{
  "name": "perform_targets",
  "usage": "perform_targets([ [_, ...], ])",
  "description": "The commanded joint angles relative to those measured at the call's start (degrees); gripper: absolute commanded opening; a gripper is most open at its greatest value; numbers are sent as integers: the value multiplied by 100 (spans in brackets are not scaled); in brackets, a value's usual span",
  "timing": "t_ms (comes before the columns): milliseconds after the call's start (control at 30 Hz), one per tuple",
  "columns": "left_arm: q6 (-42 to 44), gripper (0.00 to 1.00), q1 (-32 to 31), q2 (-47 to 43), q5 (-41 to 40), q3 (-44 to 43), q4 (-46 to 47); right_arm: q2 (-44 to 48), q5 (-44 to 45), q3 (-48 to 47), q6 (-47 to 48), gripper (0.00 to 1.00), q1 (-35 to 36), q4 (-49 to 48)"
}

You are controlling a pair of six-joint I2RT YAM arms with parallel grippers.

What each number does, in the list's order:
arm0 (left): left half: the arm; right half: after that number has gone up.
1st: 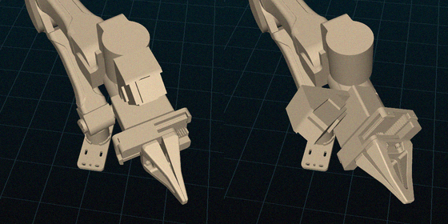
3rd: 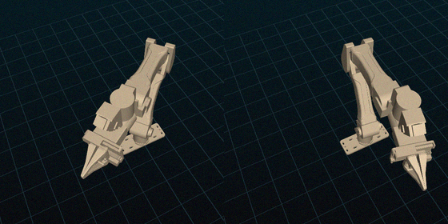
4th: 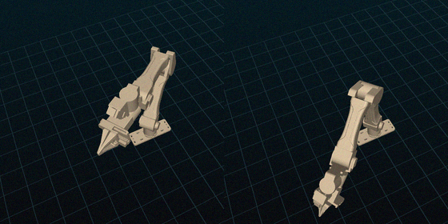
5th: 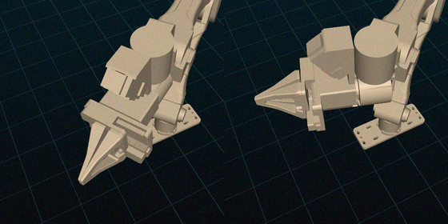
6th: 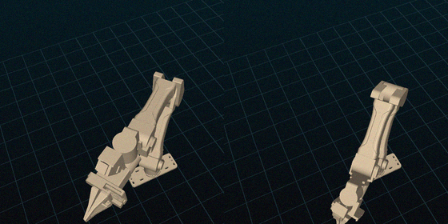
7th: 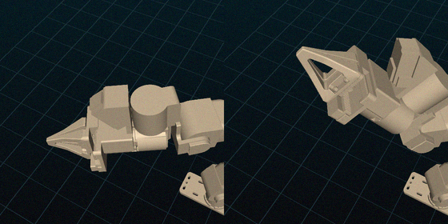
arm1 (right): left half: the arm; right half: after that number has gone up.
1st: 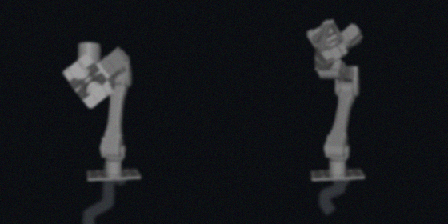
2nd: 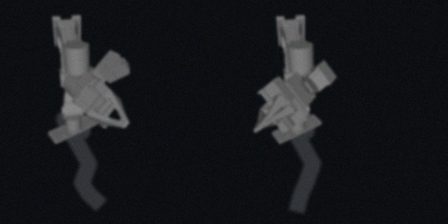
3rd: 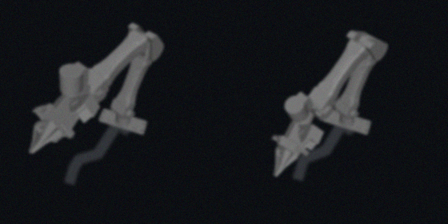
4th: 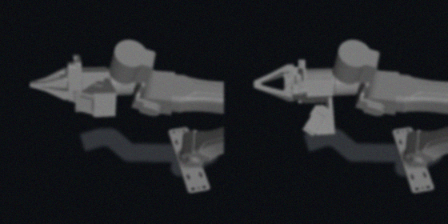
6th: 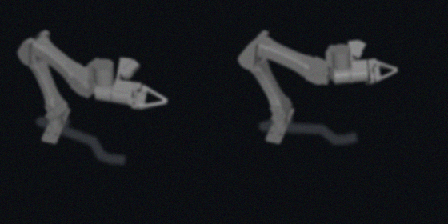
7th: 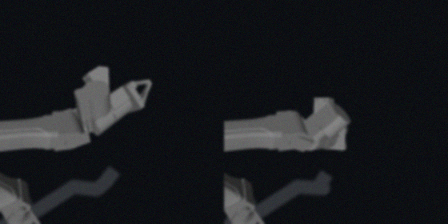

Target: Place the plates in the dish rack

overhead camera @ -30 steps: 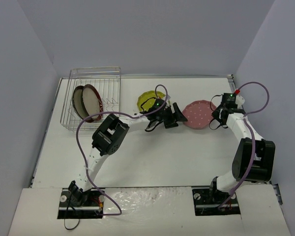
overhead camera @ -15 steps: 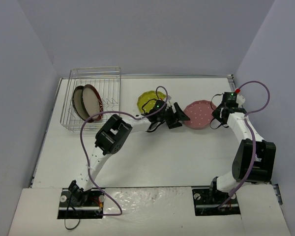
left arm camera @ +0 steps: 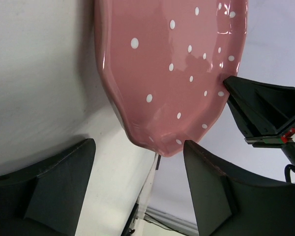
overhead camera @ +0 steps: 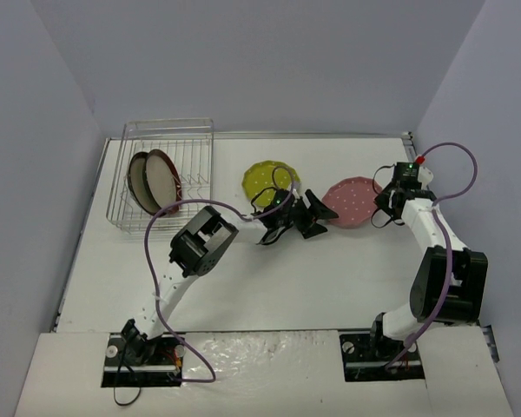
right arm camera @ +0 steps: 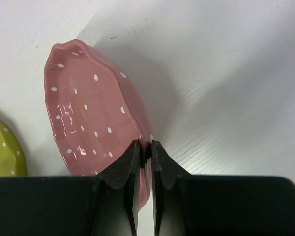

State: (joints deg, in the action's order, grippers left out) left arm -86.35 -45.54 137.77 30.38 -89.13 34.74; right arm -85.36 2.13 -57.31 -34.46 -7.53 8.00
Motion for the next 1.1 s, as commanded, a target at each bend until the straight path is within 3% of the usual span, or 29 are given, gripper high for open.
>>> perform_targets([
  [0,-669,69,-140,-348,-326,327,616,473,-152,-410,-158,0,-38,-580],
  [367,-1666,69,-440,137,-719,257,1807,557,-152,-254,-157,0,-38,-589],
  [1067,-1659,69,-692,-109,-1313,-179,798,661,-345,-88,-140,0,-37,-599],
])
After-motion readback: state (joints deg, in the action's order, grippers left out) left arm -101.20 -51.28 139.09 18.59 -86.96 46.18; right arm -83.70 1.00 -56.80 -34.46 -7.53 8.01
